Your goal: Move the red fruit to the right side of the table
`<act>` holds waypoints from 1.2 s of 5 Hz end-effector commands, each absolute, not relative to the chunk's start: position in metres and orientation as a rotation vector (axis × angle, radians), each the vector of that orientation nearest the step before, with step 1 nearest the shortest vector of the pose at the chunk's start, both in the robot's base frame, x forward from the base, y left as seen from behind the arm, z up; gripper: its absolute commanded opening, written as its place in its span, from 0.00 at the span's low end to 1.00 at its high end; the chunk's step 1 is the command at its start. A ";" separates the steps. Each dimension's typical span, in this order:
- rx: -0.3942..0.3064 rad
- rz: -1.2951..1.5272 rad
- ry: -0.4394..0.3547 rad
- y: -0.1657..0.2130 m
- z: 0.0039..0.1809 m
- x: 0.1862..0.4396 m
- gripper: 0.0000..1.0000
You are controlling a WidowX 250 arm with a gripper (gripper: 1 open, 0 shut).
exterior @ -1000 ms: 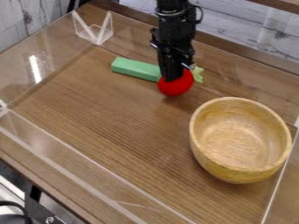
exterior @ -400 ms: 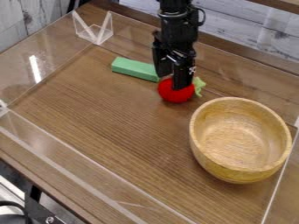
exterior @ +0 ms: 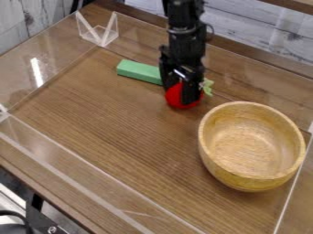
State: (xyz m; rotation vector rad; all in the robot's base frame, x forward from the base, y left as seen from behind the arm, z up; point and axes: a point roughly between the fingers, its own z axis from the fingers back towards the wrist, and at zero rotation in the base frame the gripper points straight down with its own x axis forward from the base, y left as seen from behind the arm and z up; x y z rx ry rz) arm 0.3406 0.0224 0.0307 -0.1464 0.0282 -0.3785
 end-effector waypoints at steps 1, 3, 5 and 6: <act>-0.130 -0.427 -0.001 0.017 0.031 0.350 0.00; -0.109 -0.446 -0.041 0.016 0.044 0.353 0.00; -0.079 -0.408 -0.128 0.007 0.076 0.362 0.00; -0.073 -0.390 -0.167 -0.011 0.085 0.377 0.00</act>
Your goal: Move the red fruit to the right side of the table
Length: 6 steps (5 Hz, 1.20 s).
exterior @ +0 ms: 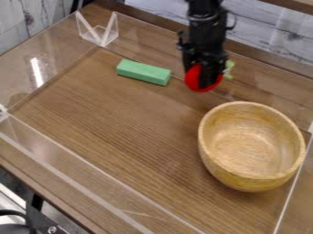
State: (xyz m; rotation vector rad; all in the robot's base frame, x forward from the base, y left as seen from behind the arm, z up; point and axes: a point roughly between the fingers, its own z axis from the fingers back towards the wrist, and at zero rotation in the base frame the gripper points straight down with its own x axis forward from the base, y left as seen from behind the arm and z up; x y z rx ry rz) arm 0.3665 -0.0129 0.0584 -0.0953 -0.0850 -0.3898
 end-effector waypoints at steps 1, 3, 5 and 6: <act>-0.089 -0.457 -0.178 -0.039 0.083 0.377 0.00; -0.116 -0.452 -0.195 -0.059 0.075 0.376 0.00; -0.135 -0.356 -0.209 -0.047 0.070 0.374 0.00; -0.142 -0.345 -0.214 -0.044 0.071 0.374 0.00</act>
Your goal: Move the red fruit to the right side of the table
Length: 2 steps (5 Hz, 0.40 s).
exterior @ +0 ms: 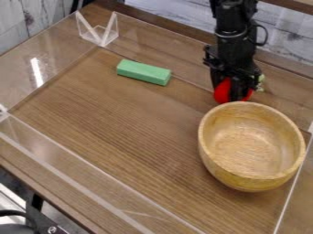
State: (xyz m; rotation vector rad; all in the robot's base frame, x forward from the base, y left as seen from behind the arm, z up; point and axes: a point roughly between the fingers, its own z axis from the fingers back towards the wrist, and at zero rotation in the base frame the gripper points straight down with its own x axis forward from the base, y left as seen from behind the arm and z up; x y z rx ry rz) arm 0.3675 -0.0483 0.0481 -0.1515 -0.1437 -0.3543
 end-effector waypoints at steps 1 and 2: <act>-0.152 -0.372 -0.216 -0.049 0.071 0.374 0.00; -0.161 -0.399 -0.216 -0.054 0.070 0.374 0.00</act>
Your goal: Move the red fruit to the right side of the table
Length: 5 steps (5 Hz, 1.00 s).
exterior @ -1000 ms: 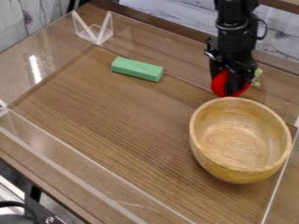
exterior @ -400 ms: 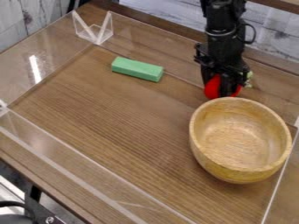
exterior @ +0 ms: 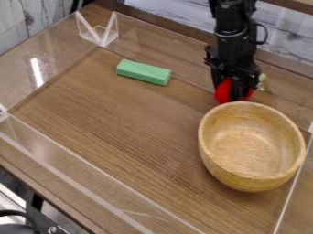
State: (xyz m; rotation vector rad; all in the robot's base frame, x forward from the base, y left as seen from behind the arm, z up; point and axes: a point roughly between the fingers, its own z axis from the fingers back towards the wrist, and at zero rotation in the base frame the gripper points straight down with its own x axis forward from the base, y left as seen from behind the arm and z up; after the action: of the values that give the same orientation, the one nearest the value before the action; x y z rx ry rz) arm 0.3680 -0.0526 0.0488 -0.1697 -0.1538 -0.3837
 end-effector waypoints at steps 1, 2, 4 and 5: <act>-0.165 -0.374 -0.218 -0.049 0.074 0.373 0.00; -0.167 -0.347 -0.220 -0.042 0.079 0.373 0.00; -0.170 -0.321 -0.230 -0.044 0.073 0.375 0.00; -0.176 -0.348 -0.228 -0.039 0.063 0.374 0.00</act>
State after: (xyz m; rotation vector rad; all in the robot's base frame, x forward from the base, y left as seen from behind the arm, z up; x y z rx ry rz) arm 0.3667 -0.0422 0.0433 -0.1862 -0.1653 -0.3483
